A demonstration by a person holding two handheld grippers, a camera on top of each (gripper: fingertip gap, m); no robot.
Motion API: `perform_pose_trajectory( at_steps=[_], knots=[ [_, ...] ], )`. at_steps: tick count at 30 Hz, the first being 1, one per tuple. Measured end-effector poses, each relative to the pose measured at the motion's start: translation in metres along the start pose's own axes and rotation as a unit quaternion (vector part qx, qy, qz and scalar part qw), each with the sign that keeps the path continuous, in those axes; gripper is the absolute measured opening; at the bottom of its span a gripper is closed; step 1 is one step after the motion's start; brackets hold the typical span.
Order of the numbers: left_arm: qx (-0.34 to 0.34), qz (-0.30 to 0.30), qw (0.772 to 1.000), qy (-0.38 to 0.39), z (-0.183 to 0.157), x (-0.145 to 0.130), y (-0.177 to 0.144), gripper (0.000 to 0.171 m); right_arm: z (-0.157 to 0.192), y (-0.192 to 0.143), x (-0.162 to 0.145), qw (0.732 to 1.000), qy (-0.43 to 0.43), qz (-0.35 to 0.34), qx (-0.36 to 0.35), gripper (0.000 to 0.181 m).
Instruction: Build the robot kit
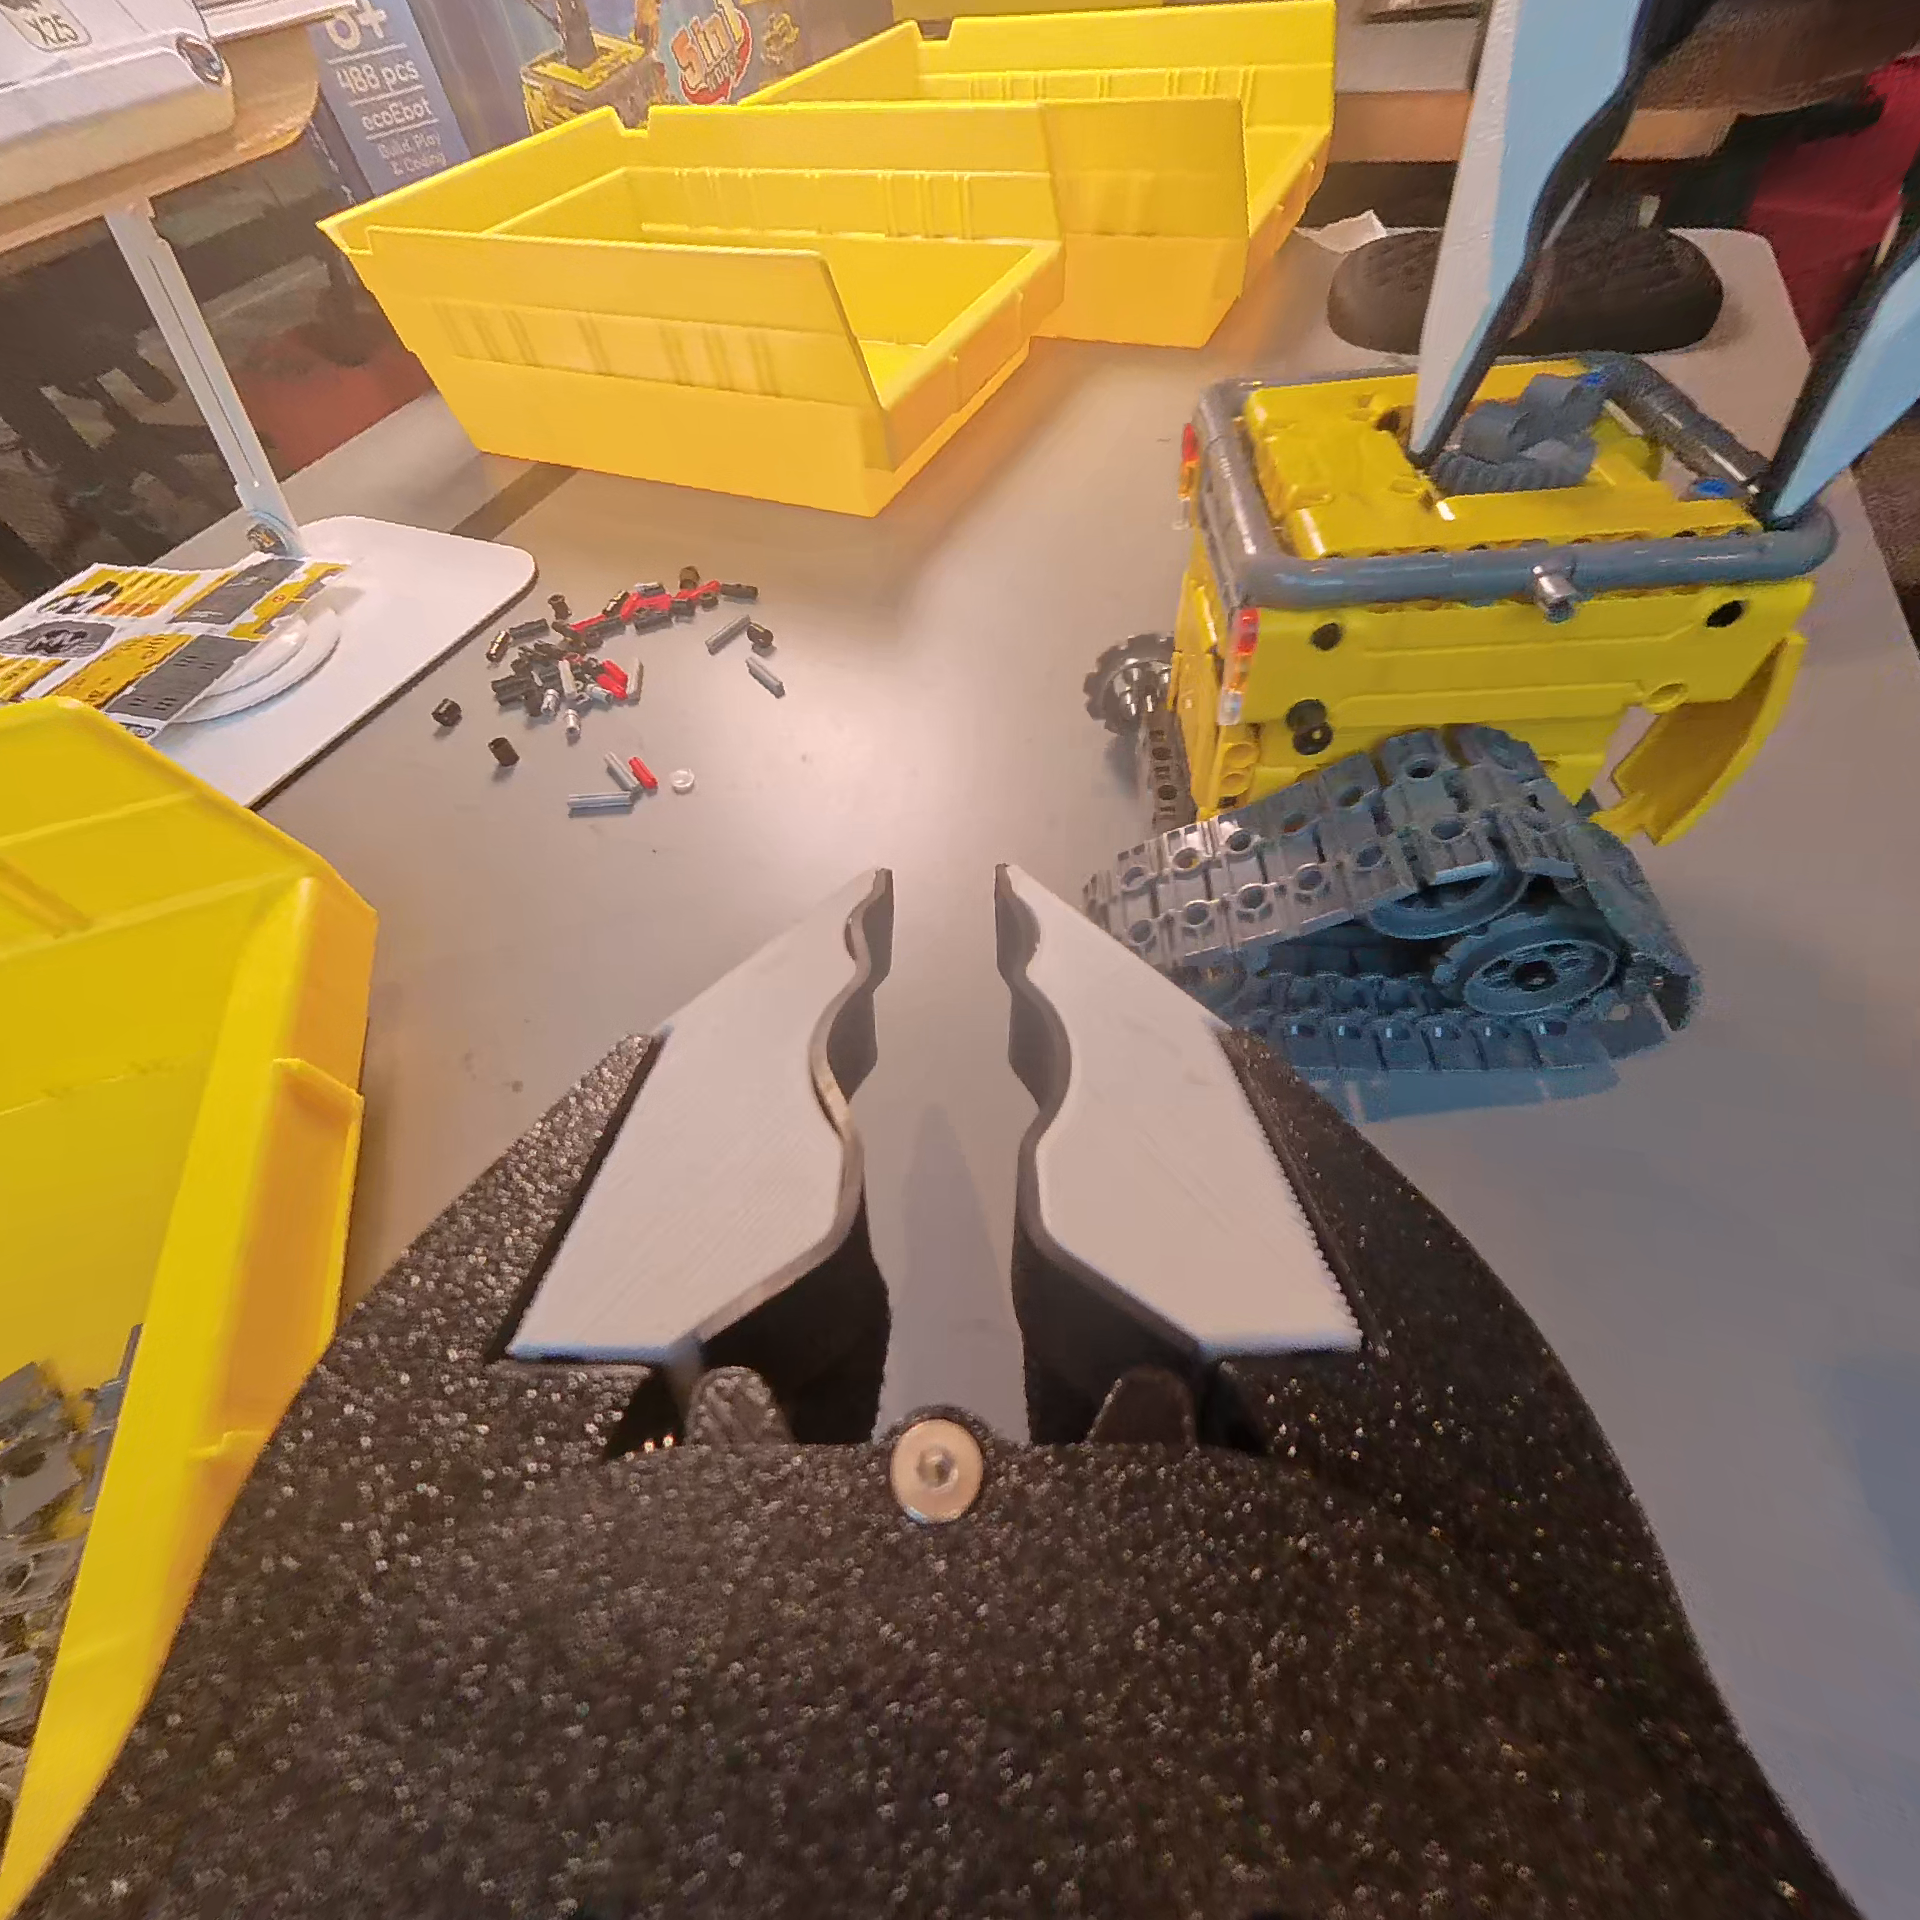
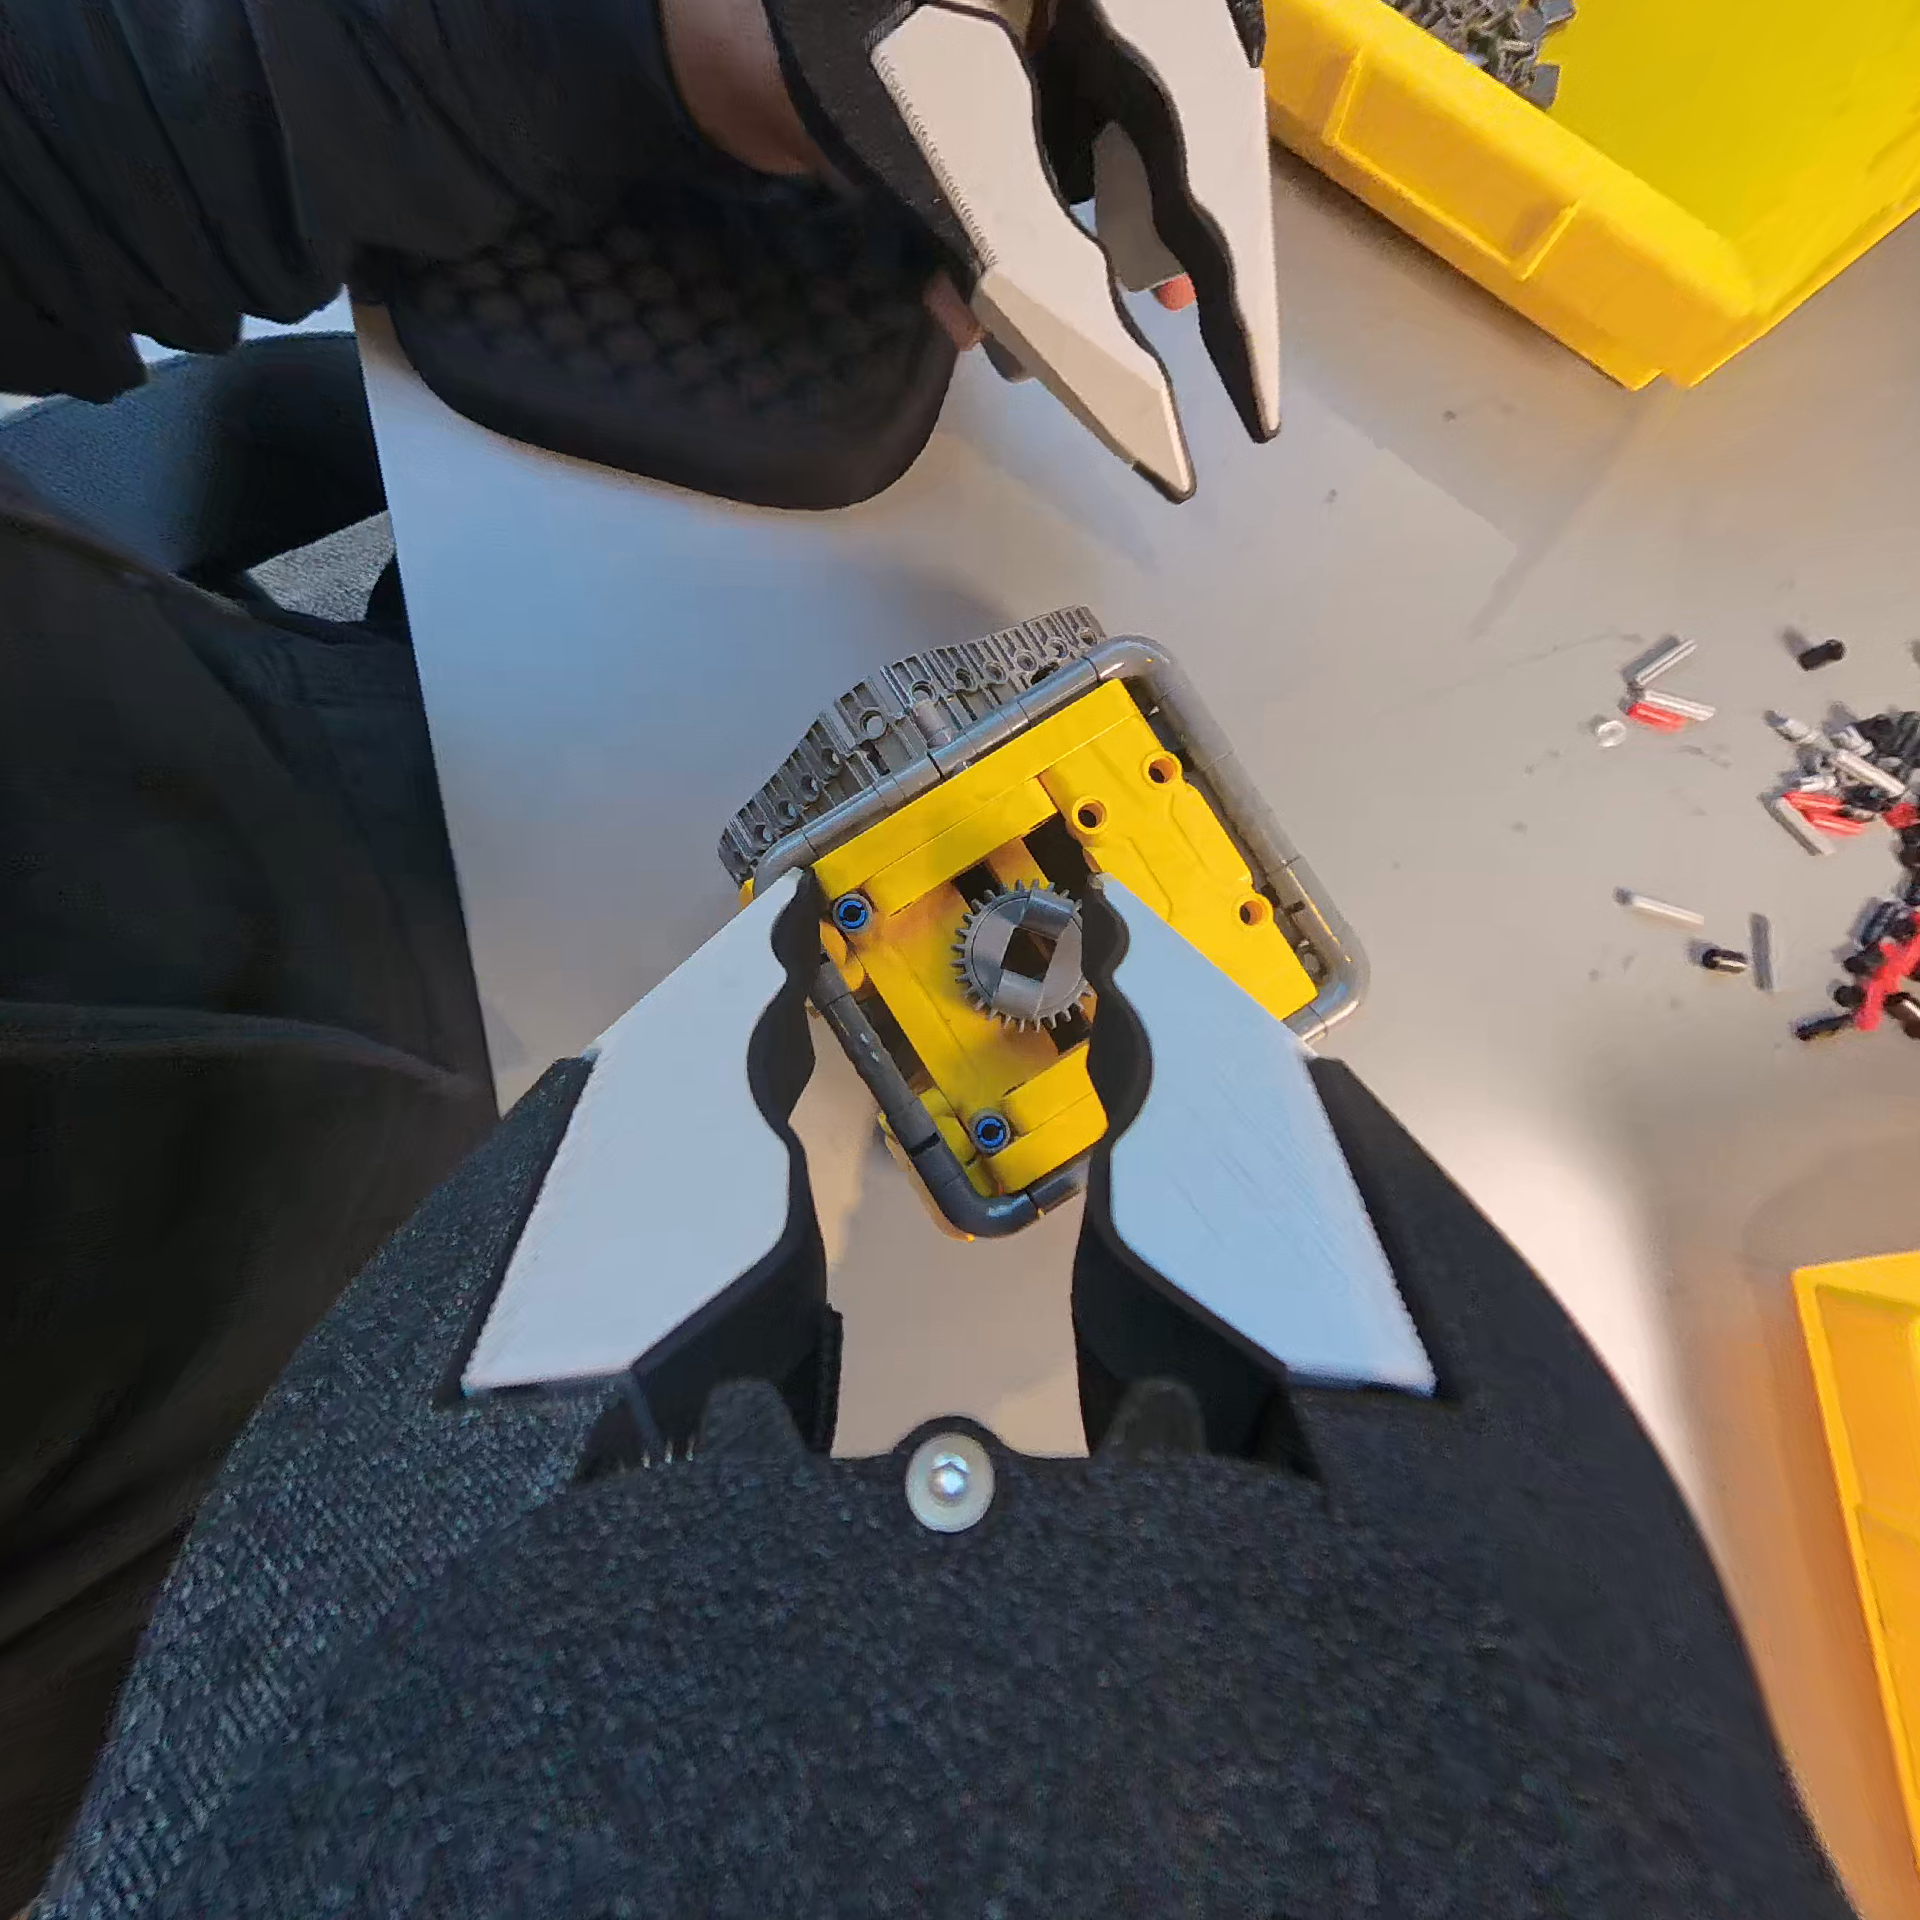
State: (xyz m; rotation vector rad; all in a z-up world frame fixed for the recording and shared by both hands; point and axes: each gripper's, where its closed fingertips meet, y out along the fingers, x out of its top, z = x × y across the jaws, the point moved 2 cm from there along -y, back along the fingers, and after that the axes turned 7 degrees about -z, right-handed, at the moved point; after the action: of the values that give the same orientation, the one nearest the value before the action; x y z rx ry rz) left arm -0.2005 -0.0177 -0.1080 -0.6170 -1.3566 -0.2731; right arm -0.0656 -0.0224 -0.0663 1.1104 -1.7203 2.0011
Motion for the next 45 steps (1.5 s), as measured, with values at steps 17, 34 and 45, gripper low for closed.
perform_pose_trajectory(
  at_steps=[17, 34, 45],
  knots=[
    [0.009, -0.008, 1.0, -0.024, 0.007, 0.001, -0.003, 0.028, -0.062, 0.012, 0.013, 0.988, -0.098, 0.057, 0.102, 0.049],
    [0.009, 0.014, 1.0, -0.005, 0.003, -0.005, 0.002, 0.028, -0.088, 0.016, -0.018, 0.983, 0.088, 0.138, -0.078, 0.122],
    [0.001, 0.001, 1.0, -0.019, 0.004, -0.003, 0.0, 0.028, -0.104, 0.013, -0.019, 0.932, -0.212, 0.274, 0.104, 0.114]
  ],
)
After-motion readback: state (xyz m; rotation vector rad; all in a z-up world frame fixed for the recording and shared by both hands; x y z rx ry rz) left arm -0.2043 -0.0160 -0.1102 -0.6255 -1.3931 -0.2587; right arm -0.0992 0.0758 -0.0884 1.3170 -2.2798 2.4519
